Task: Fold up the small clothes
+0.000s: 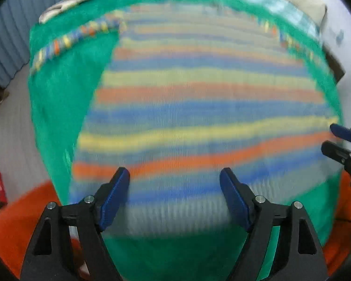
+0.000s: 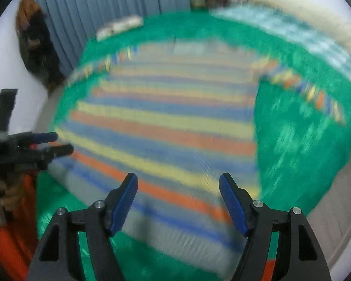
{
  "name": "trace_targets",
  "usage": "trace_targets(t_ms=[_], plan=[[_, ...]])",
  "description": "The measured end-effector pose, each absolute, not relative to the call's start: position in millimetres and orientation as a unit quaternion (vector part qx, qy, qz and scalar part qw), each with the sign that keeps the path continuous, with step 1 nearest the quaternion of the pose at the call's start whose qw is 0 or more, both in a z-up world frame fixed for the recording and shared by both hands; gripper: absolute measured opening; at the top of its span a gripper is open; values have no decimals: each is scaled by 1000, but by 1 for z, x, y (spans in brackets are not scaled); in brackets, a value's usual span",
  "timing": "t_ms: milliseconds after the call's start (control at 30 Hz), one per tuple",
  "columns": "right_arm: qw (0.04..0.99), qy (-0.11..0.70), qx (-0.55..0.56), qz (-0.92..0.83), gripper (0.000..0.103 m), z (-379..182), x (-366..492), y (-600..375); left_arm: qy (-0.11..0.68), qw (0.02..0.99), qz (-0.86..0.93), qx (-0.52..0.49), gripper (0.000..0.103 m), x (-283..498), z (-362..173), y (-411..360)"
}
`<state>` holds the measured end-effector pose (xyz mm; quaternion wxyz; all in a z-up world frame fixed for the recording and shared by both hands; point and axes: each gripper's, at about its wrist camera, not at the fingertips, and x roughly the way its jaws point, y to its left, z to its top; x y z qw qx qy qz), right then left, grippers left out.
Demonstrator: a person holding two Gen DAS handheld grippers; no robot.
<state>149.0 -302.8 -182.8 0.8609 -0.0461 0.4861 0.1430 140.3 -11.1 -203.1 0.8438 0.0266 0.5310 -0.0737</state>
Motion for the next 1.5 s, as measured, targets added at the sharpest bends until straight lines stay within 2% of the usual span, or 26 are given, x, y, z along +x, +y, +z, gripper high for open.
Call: trace_targets(t_ms=[67, 333, 500, 667, 800, 867, 967, 1000, 1167, 1300, 1367, 1500], plan=[[842, 523, -64, 119, 72, -211, 140, -300, 508, 858, -59, 39, 90, 125, -206, -9], [883, 451, -85, 102, 76, -229, 110, -295, 504, 861, -40, 48, 95, 131, -206, -11], [890, 435, -87, 106, 76, -226, 109, -295, 500, 864, -36, 43, 102, 125, -210, -10], [900, 416, -88, 101, 77, -225, 105, -295, 500, 865, -45, 21, 100, 121, -204, -4], [897, 423, -85, 98, 77, -209, 106, -295, 467, 882, -53, -12, 100, 107, -168, 8], [913, 393, -67, 81, 78, -188, 96, -300, 435, 899, -44, -23, 101, 107, -147, 10], [933, 351, -46, 71, 91, -155, 93, -299, 409, 911, -47, -32, 101, 126, -128, 2], [936, 342, -42, 75, 92, -148, 98, -295, 405, 913, -45, -32, 101, 137, -127, -3], [943, 323, -24, 76, 92, -145, 142, -277, 409, 912, -34, -22, 101, 181, -159, -24], [927, 368, -20, 65, 92, -197, 172, -272, 453, 891, -27, 14, 103, 192, -220, -34], [915, 398, -34, 62, 94, -230, 179, -270, 424, 905, -28, 15, 102, 186, -219, -33], [923, 375, -42, 71, 97, -230, 173, -268, 421, 906, -33, 13, 103, 187, -220, -32]])
